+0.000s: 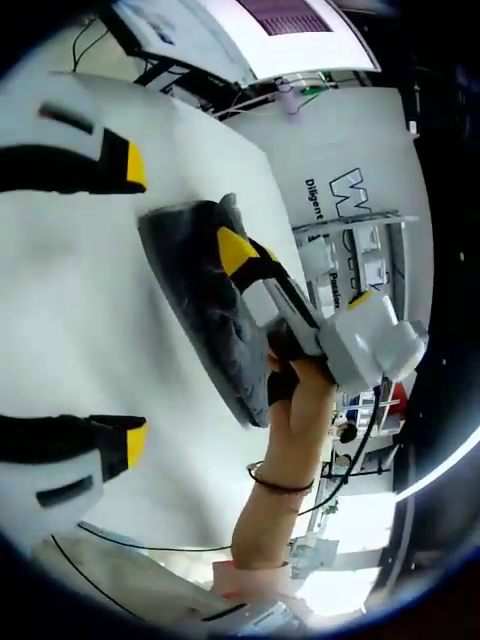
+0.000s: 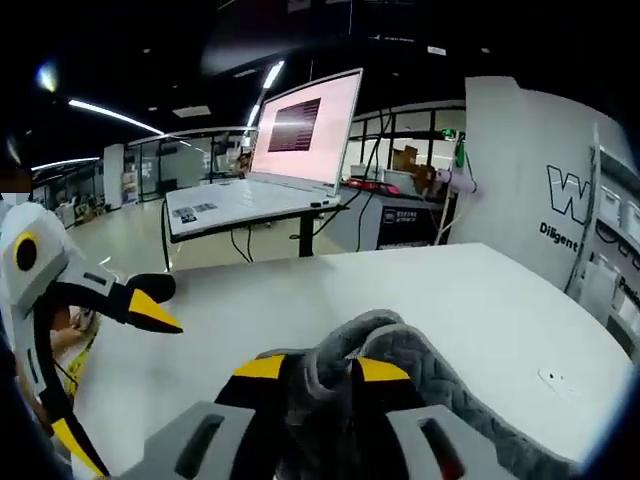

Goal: Fold the towel on the table until its edges align and the towel forms a compact rectangular stack.

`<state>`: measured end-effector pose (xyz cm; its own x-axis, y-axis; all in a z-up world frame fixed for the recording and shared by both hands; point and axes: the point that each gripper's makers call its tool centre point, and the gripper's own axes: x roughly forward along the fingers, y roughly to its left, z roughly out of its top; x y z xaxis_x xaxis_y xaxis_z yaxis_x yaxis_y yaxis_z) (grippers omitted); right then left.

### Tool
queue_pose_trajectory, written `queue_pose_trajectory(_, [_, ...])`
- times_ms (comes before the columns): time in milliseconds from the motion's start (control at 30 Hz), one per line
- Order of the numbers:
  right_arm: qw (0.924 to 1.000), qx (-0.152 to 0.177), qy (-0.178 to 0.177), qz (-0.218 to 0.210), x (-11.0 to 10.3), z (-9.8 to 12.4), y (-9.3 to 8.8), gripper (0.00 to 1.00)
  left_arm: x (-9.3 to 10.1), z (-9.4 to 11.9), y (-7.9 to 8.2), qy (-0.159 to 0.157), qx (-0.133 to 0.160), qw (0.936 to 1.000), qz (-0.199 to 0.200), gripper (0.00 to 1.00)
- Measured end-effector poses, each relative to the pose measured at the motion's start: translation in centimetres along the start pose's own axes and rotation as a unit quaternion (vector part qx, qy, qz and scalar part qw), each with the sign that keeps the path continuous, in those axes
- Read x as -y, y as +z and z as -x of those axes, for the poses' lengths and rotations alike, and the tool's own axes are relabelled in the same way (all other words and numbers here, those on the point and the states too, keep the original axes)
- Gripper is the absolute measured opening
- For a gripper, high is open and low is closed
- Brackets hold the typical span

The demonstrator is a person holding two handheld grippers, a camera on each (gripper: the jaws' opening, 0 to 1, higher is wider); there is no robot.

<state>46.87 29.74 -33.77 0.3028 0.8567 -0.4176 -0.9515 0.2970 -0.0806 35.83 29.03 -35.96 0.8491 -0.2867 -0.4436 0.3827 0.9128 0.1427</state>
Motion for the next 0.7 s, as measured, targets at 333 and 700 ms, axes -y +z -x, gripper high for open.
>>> queue_pose_trajectory(333, [0.9997,0.012,0.013,0.016,1.0,5.2,0.5,0.65,0.7,-0.3,0.8,-0.003,0.003,1.0,-0.006,0.96])
queue_pose_trajectory(700, [0.9985,-0.019,0.02,0.048,2.1,12.7,-2.3,0.97,1.2,-1.0,2.0,-0.003,0.015,0.9999,-0.002,0.96])
